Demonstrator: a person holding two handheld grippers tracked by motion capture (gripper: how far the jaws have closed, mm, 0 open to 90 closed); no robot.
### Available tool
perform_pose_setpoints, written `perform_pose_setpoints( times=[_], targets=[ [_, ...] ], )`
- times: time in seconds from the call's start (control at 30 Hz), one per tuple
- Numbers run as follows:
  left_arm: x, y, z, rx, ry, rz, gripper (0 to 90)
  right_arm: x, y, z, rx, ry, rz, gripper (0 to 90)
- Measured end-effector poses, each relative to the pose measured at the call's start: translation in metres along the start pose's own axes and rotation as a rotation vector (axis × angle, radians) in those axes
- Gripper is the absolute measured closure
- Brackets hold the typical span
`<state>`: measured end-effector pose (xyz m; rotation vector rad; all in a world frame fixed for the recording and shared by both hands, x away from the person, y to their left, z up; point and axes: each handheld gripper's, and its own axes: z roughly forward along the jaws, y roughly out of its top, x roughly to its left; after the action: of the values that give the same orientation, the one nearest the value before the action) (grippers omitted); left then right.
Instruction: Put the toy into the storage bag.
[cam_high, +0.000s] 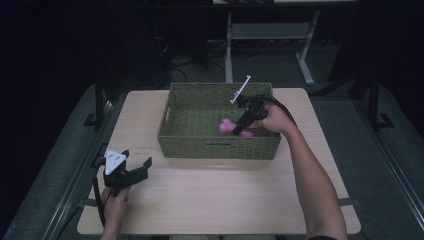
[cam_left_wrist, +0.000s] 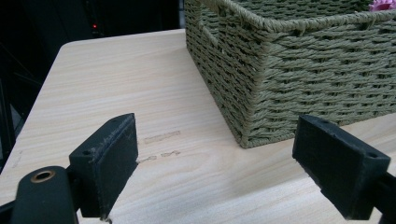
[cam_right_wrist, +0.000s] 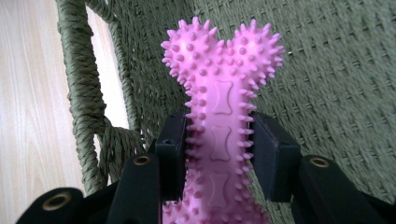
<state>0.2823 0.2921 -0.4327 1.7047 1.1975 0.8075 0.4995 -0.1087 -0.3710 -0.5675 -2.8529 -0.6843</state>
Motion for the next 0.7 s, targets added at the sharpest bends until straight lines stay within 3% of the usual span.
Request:
perform_pose_setpoints(
  times=[0.7],
  targets=[
    [0.0001,0.0,-0.0001,-0.001,0.001,-0.002,13.7,0.0018,0.0001,0.0051,0.011,-0.001,0.0,57.3]
  ],
)
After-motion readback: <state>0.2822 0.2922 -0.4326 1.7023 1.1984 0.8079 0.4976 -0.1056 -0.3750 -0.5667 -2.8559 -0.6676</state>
